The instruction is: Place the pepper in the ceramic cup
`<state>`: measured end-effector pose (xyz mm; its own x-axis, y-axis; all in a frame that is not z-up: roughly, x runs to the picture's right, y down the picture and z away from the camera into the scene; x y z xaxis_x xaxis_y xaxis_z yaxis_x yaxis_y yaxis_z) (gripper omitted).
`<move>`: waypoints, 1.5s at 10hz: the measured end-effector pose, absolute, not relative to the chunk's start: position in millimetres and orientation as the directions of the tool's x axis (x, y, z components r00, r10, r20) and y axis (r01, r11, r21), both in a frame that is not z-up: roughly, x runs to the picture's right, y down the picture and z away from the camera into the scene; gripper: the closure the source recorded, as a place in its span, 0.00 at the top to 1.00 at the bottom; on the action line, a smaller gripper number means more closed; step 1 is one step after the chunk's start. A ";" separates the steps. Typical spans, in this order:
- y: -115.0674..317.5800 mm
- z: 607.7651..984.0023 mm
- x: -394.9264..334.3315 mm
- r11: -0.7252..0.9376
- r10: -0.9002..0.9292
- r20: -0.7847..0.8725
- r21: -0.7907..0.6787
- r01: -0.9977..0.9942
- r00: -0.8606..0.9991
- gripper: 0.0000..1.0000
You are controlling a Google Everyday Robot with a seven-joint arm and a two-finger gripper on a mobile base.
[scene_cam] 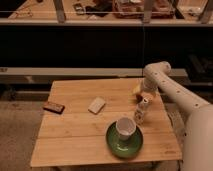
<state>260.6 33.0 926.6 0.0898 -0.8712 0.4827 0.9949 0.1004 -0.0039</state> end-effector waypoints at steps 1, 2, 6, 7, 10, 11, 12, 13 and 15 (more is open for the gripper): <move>29.5 928.0 259.9 0.096 -0.872 0.483 -0.004 0.995 0.086 0.80; 28.0 929.1 259.2 0.093 -0.872 0.483 -0.004 0.996 0.084 0.80; 26.7 934.8 254.8 0.079 -0.871 0.487 0.001 0.997 0.069 0.80; 27.0 937.1 250.5 0.077 -0.870 0.489 0.009 0.997 0.063 0.80; 26.9 943.5 240.7 0.068 -0.867 0.495 0.025 0.997 0.046 0.80; 27.7 945.2 239.1 0.065 -0.866 0.499 0.028 0.998 0.042 0.80; 28.5 946.8 237.7 0.064 -0.864 0.501 0.030 0.998 0.040 0.80; 30.8 949.3 236.2 0.063 -0.861 0.508 0.031 0.997 0.039 0.80; 35.0 952.8 235.5 0.074 -0.852 0.521 0.030 0.997 0.047 0.77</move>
